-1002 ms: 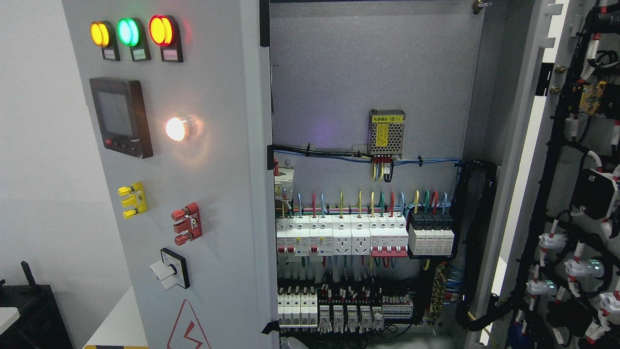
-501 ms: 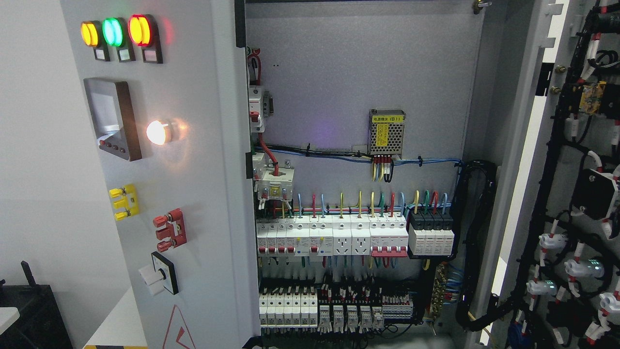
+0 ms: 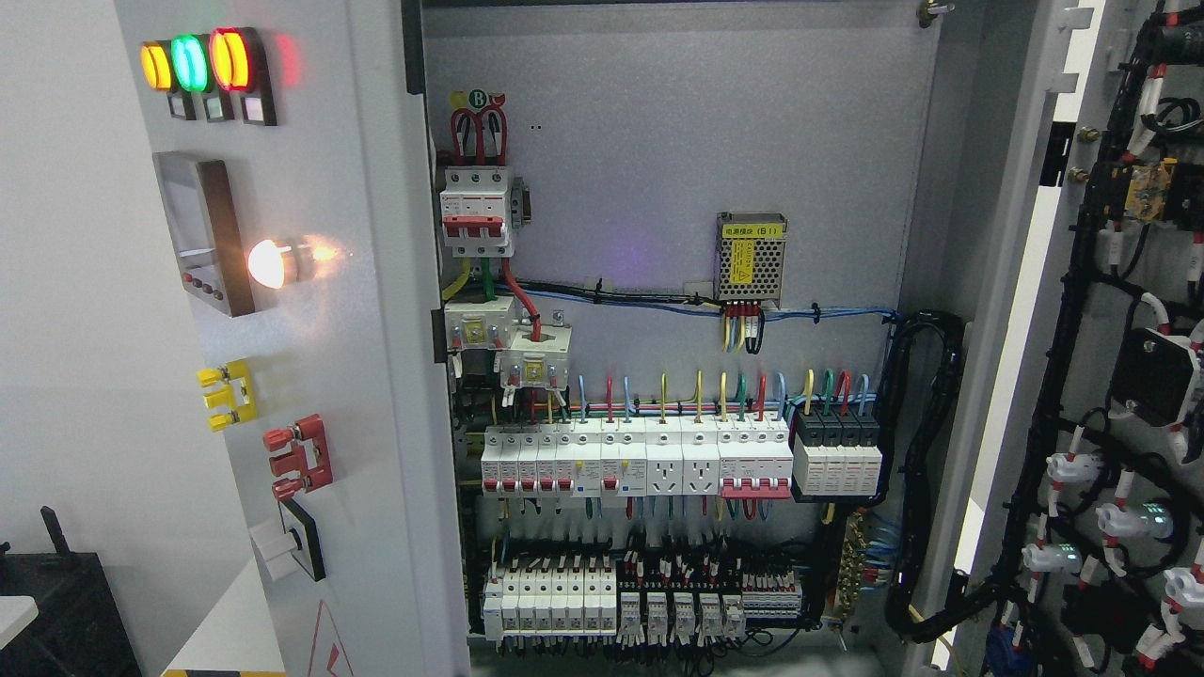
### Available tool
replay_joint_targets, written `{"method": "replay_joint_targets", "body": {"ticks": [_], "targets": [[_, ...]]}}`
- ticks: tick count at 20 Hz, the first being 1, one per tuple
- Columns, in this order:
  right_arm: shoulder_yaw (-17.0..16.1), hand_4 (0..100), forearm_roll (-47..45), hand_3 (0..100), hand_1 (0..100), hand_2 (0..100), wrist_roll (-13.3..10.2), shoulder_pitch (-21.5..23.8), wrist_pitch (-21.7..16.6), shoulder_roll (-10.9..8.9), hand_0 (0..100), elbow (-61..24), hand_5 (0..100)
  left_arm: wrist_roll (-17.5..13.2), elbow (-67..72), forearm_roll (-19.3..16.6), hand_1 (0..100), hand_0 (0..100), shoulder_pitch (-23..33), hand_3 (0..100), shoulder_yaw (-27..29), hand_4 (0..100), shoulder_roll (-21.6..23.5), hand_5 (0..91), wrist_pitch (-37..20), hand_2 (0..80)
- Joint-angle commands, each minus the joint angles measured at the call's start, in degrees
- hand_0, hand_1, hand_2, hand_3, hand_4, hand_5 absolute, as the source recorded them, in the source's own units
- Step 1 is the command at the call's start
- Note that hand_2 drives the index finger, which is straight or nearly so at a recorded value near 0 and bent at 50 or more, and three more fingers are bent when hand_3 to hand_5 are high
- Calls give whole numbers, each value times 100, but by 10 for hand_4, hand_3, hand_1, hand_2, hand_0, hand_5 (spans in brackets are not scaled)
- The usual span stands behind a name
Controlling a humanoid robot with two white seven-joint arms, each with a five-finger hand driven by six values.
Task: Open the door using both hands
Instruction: 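Keep swinging the light-panel door wide open with the right hand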
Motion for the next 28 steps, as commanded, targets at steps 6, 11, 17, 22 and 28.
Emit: {"method": "replay_joint_targets", "body": {"ticks": [6,11,17,22,28], "targets": [[351,0,82,0,0,0,-80,62,-30,0,0,-91,0,-4,0,1,0,0,0,0,3,42,0,0,0,0],[483,0,126,0,0,0,-80,62,-38,-9,0,-100,0,-4,0,1,0,0,0,0,3,42,0,0,0,0],[571,0,135,0,0,0,-80,62,-47,0,0,-144,0,-4,0,1,0,0,0,0,-6,42,0,0,0,0],[633,0,144,0,0,0,-80,54,-47,0,0,-161,0,-4,0,1,0,0,0,0,-6,42,0,0,0,0],[659,0,223,0,0,0,-80,45,-30,18,0,-152,0,-4,0,1,0,0,0,0,3,42,0,0,0,0]]}}
